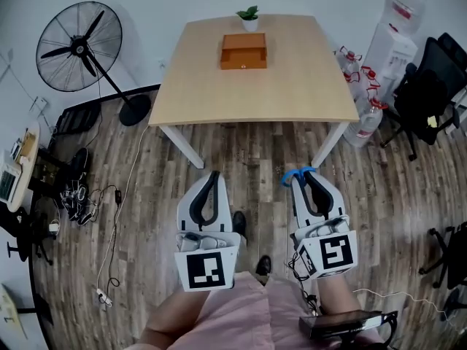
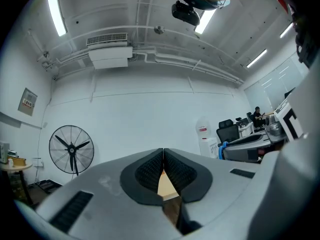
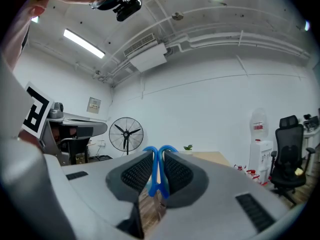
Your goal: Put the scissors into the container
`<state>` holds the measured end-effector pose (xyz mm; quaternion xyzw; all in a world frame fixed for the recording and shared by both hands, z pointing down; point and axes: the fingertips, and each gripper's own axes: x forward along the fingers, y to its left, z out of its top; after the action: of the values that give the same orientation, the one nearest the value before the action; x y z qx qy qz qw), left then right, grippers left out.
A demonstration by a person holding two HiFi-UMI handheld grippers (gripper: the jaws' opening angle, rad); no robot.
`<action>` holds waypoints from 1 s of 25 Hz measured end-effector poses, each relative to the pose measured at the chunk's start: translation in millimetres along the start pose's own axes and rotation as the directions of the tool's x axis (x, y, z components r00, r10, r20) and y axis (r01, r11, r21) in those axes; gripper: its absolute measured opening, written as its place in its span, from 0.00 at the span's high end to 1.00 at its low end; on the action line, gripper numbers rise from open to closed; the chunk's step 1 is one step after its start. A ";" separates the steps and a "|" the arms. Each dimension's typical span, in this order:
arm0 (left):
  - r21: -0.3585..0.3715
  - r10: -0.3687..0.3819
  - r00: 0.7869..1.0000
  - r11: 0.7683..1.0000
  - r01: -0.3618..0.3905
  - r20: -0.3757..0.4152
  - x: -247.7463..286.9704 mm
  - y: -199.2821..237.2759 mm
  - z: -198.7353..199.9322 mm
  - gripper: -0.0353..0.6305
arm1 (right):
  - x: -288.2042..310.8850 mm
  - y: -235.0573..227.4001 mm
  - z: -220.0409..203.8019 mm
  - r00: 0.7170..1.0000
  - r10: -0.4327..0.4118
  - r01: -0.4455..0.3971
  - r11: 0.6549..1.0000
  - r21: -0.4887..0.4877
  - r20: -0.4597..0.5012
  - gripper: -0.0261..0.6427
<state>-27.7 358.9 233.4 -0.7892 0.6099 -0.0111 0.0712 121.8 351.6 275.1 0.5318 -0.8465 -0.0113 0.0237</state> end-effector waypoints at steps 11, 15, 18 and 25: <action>-0.018 0.009 1.000 1.000 -0.010 -0.026 124.5 57.4 -32.1 0.93 | 125.9 -43.4 -12.5 0.999 -0.016 0.016 1.000 -0.001 -0.047 0.85; -0.008 -0.012 1.000 1.000 0.012 -0.022 175.2 81.3 -33.4 0.93 | 180.5 -59.6 -4.2 0.999 -0.035 0.035 0.999 -0.003 -0.037 0.85; -0.008 -0.024 1.000 1.000 0.024 -0.003 207.8 100.6 -32.8 0.93 | 218.0 -67.3 4.7 0.999 -0.051 0.051 0.999 -0.012 -0.016 0.85; -0.014 -0.067 0.997 0.998 0.068 0.031 260.4 124.1 -28.2 0.93 | 267.6 -83.4 28.1 0.995 -0.097 0.099 0.995 -0.033 0.033 0.85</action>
<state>-83.4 74.5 227.6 -0.8099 0.5819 0.0030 0.0741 79.4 74.1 250.9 0.5720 -0.8193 -0.0352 0.0191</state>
